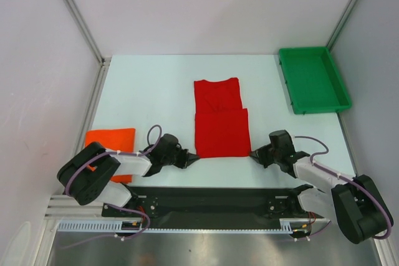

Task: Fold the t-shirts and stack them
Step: Fold the tshirt

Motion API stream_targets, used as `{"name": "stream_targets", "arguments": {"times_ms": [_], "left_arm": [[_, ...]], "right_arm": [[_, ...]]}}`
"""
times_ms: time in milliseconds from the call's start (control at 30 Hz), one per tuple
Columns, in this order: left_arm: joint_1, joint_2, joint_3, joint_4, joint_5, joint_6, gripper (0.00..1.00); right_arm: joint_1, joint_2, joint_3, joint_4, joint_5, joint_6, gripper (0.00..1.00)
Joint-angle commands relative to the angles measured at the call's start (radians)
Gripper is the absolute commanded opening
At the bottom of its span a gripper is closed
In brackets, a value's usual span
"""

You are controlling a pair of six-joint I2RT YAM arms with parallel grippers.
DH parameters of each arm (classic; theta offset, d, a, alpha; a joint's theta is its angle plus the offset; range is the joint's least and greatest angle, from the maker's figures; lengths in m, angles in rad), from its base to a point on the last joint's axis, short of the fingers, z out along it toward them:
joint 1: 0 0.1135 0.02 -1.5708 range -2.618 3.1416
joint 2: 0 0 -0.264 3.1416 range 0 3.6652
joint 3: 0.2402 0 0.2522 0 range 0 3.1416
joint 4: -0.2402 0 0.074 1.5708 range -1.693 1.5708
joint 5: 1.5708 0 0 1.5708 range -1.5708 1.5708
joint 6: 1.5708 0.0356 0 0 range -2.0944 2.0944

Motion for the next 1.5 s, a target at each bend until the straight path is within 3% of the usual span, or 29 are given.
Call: {"name": "stream_targets", "arguments": {"times_ms": [0, 167, 267, 333, 400, 500, 600, 700, 867, 1067, 1200, 1467], "left_arm": [[-0.005, 0.028, -0.038, -0.039, -0.040, 0.009, 0.01], [-0.044, -0.050, -0.070, -0.089, 0.002, -0.020, 0.00], [-0.120, -0.182, -0.078, -0.224, -0.024, -0.103, 0.00], [-0.144, -0.279, -0.065, -0.316, -0.041, -0.106, 0.00], [-0.157, -0.331, -0.035, -0.393, -0.066, -0.085, 0.00], [-0.143, -0.374, 0.065, -0.496, -0.118, 0.018, 0.00], [-0.074, -0.330, 0.192, -0.574, -0.130, 0.165, 0.00], [-0.017, -0.232, 0.290, -0.533, -0.112, 0.280, 0.00], [0.131, -0.072, 0.525, -0.533, -0.116, 0.490, 0.00], [0.253, 0.175, 0.835, -0.568, -0.095, 0.717, 0.00], [0.317, 0.299, 0.987, -0.568, -0.041, 0.750, 0.00], [0.354, 0.494, 1.140, -0.567, 0.045, 0.730, 0.00]], "right_arm": [[0.005, 0.021, -0.021, -0.061, 0.049, -0.015, 0.00], [0.006, -0.022, -0.012, -0.191, 0.015, -0.046, 0.00], [0.035, -0.163, 0.020, -0.427, 0.001, -0.040, 0.00], [0.040, -0.274, 0.042, -0.493, 0.023, -0.070, 0.00], [0.029, -0.304, 0.083, -0.559, 0.037, -0.104, 0.00], [0.014, -0.269, 0.148, -0.530, 0.006, -0.169, 0.00], [-0.015, -0.125, 0.316, -0.500, 0.026, -0.319, 0.00], [-0.048, 0.082, 0.547, -0.460, 0.008, -0.466, 0.00], [-0.075, 0.407, 0.851, -0.438, -0.014, -0.581, 0.00], [-0.127, 0.680, 1.153, -0.412, -0.087, -0.678, 0.00], [-0.147, 0.846, 1.324, -0.429, -0.132, -0.733, 0.00], [-0.193, 1.061, 1.596, -0.472, -0.209, -0.764, 0.00]]}}
